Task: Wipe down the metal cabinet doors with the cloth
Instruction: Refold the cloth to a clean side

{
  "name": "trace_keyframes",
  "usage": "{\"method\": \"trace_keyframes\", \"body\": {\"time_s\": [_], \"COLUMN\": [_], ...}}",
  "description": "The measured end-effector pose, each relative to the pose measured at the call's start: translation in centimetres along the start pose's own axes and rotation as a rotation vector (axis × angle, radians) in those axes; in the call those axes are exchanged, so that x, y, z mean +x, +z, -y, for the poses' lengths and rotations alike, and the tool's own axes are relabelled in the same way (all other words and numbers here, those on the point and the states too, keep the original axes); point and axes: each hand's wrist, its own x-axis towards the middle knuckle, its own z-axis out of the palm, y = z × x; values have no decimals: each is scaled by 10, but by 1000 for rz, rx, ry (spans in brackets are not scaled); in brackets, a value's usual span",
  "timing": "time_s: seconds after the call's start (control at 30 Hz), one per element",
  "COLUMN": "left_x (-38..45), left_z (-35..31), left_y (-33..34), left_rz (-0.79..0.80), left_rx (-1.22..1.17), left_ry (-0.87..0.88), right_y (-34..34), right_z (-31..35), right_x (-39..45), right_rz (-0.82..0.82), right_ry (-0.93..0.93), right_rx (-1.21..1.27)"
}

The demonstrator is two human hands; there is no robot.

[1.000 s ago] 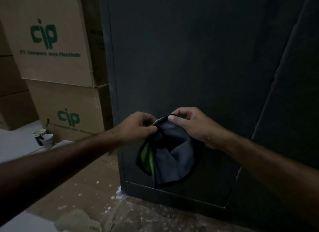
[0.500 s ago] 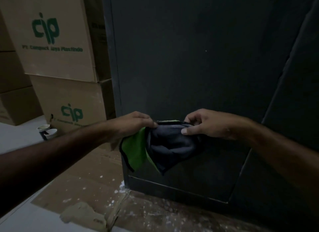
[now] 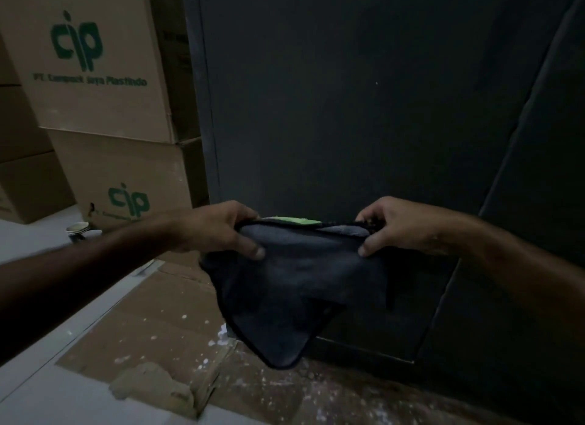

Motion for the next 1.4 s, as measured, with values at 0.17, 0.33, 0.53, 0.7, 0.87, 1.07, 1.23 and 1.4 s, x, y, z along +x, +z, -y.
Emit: {"method": "trace_keyframes", "body": {"time_s": [0.17, 0.33, 0.53, 0.7, 0.87, 1.07, 1.23, 1.4], "left_x": [-13, -21, -24, -36, -35, -34, -33, -27], "left_z": [19, 35, 21, 18, 6, 5, -3, 0], "left_y": [-11, 17, 25, 7, 11, 5, 10, 7], "left_rz": [16, -64, -165, -247, -326, -342, 21, -90], "left_rx": [112, -538, -722, -759, -372, 58, 48, 488], "left_ry": [-157, -280, -248, -223, -148, 45, -47, 22], "right_y": [3, 21, 41, 32, 32, 35, 50, 23], "right_z": [-16, -21, -27, -22, -15, -21, -37, -31], "right_x": [-3, 1, -3, -21, -33, -38, -27, -27], "right_rz": [-1, -239, -484, -540, -439, -267, -365, -234], "right_ry": [0, -98, 134, 167, 185, -48, -252, -204], "right_rx": [207, 429, 489, 882, 982, 468, -700, -552]}}
